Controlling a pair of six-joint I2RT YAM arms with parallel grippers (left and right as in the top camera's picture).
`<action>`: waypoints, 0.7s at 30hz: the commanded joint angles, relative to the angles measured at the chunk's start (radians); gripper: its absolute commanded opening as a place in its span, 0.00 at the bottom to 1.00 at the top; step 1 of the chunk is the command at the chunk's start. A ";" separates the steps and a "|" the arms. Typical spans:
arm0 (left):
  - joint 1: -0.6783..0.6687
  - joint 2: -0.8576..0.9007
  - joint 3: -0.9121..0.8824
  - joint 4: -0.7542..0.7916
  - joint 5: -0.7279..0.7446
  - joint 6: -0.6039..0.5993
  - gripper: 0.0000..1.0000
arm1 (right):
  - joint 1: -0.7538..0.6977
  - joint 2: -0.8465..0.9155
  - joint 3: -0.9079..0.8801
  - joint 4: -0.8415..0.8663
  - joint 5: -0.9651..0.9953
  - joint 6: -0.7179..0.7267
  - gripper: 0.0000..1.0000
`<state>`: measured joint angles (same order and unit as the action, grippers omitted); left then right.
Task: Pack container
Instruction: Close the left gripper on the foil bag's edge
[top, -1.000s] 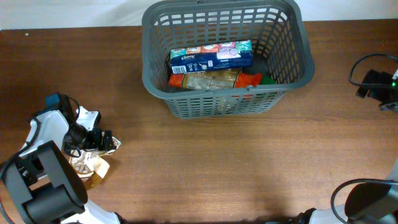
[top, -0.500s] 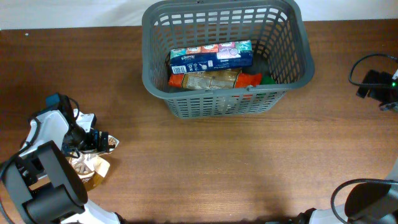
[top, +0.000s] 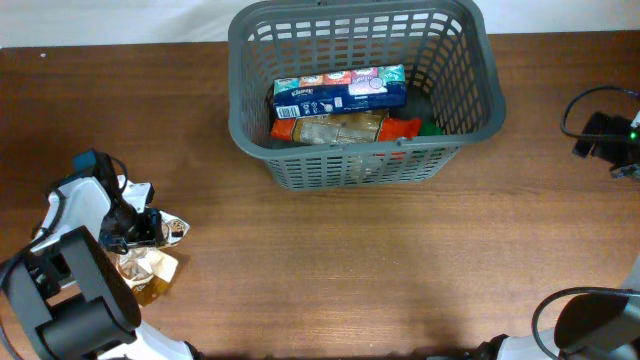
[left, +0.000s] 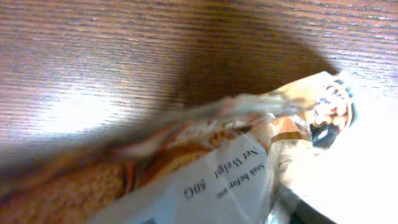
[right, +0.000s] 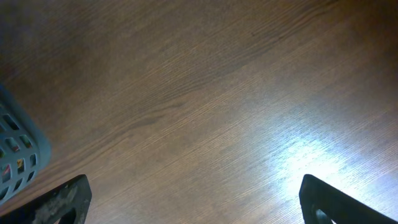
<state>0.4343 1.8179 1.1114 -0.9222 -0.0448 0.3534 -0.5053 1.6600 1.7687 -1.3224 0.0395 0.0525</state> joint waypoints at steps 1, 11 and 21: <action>0.007 0.011 -0.010 0.002 -0.005 -0.002 0.34 | -0.006 0.002 -0.005 0.003 -0.002 0.008 0.99; 0.007 0.011 -0.010 0.006 -0.004 -0.002 0.02 | -0.006 0.002 -0.005 0.003 -0.002 0.008 0.99; 0.007 0.011 0.110 -0.057 0.054 -0.119 0.02 | -0.006 0.002 -0.005 0.003 -0.002 0.008 0.99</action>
<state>0.4351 1.8221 1.1381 -0.9524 -0.0372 0.2893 -0.5053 1.6600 1.7687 -1.3220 0.0395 0.0525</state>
